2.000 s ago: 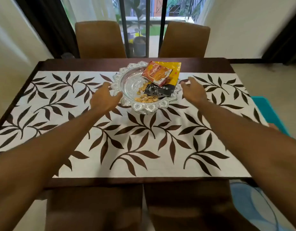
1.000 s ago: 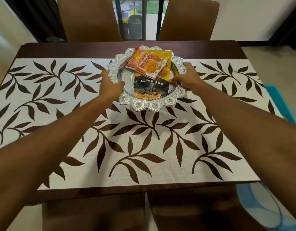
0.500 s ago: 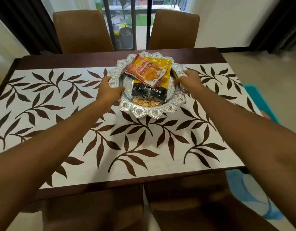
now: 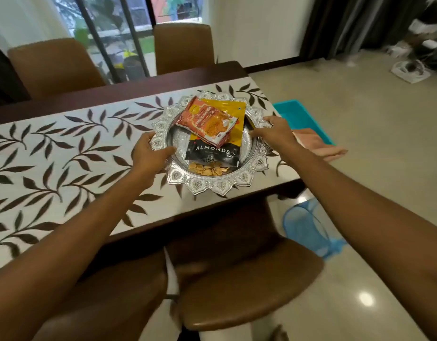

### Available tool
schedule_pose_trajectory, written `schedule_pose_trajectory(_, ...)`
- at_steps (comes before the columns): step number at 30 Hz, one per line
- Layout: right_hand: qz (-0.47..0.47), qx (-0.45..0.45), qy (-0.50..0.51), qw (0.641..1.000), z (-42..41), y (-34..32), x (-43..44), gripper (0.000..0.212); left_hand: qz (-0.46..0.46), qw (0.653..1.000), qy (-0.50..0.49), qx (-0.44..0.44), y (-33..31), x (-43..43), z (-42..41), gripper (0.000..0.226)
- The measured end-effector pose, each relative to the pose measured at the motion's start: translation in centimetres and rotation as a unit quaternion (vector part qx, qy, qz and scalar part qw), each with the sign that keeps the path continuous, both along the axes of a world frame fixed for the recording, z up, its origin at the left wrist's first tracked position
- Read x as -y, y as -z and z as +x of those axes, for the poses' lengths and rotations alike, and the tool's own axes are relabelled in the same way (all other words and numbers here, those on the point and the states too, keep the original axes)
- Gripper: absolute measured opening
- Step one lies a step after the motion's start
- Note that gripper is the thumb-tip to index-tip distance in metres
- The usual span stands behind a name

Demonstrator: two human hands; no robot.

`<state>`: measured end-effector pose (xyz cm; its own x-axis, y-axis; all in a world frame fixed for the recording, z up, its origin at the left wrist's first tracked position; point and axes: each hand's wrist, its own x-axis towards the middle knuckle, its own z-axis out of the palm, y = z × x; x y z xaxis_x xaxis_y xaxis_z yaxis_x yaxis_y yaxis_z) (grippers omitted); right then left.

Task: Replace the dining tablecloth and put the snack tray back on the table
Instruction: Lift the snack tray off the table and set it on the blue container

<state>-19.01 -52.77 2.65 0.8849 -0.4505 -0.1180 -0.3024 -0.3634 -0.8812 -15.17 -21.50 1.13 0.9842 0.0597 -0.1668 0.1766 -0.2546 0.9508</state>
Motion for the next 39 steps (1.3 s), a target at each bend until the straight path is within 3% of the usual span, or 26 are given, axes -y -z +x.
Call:
schedule_pose_trajectory(4,-0.004,0.003,0.029,1.000,-7.5,1.1,8.3,0.070,-0.001,1.000,0.019,0.002,1.1,8.6,-6.2,0.053)
schedule_pose_trajectory(11,0.020,0.012,0.126,0.992,-20.4,2.6,21.5,0.055,-0.025,0.995,0.093,-0.020,3.2,23.3,-15.4,0.051)
schedule_pose_trajectory(19,0.054,-0.025,0.235,0.970,-28.6,6.3,33.2,0.067,-0.009,0.981,0.183,-0.055,7.0,36.5,-19.5,0.048)
schedule_pose_trajectory(29,0.063,-0.090,0.261,0.959,-25.6,12.5,45.4,0.060,0.012,0.977,0.196,-0.078,14.8,49.5,-15.6,0.051)
schedule_pose_trajectory(39,0.064,-0.154,0.233,0.958,-17.9,14.4,56.8,0.058,0.038,0.978,0.152,-0.137,16.8,59.9,-10.3,0.059)
